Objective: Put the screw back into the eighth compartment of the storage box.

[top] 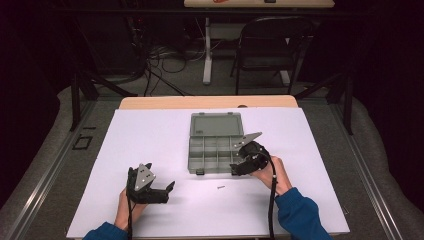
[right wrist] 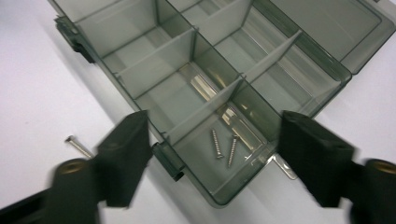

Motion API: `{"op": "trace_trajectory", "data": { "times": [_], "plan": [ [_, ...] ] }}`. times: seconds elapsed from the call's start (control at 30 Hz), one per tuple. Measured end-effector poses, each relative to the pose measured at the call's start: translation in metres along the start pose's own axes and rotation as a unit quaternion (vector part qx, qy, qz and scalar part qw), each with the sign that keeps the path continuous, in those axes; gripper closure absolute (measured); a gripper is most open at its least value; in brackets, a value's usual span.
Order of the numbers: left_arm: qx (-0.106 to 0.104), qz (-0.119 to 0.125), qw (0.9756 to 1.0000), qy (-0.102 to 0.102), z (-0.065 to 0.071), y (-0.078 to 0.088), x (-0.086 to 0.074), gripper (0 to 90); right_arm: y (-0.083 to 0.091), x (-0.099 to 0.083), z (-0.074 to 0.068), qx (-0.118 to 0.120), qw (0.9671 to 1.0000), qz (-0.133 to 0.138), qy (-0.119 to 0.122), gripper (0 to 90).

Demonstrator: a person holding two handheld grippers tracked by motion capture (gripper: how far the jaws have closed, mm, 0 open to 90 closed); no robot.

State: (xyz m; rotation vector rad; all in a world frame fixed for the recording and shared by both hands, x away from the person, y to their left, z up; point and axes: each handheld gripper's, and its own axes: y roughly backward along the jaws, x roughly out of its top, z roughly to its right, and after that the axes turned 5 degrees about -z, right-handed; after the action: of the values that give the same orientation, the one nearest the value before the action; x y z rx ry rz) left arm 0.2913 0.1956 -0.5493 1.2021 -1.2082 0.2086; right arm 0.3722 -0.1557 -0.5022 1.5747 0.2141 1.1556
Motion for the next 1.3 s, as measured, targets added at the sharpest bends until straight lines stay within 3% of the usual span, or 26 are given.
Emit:
{"op": "trace_trajectory", "data": {
  "times": [0.27,0.43,0.47,0.57,0.97,1.03,1.3],
  "plan": [
    [0.000,-0.001,1.0000,0.002,0.000,0.000,0.000,0.0,0.010,0.001,-0.014,0.027,0.9994,0.014,0.019,0.0],
    [0.000,0.001,1.0000,0.001,0.000,0.001,0.000,0.0,0.011,0.001,-0.024,0.044,0.9985,0.018,0.027,0.0],
    [0.001,0.001,1.0000,0.001,0.000,0.001,0.000,0.0,0.012,0.001,-0.025,0.047,0.9984,0.006,0.032,0.0],
    [0.004,0.003,1.0000,0.000,-0.001,0.001,0.000,0.0,0.011,0.001,-0.031,0.049,0.9980,0.014,0.037,0.0],
    [0.004,0.002,1.0000,0.000,0.000,0.001,0.000,0.0,0.007,0.003,-0.048,0.063,0.9962,0.005,0.060,0.0],
    [0.001,0.000,1.0000,0.001,0.000,0.001,0.000,0.0,0.005,0.003,-0.051,0.064,0.9959,0.017,0.062,0.0],
    [0.001,0.000,1.0000,0.002,0.000,0.001,0.000,0.0,0.003,0.004,-0.058,0.076,0.9942,0.004,0.076,0.0]
  ]
}}
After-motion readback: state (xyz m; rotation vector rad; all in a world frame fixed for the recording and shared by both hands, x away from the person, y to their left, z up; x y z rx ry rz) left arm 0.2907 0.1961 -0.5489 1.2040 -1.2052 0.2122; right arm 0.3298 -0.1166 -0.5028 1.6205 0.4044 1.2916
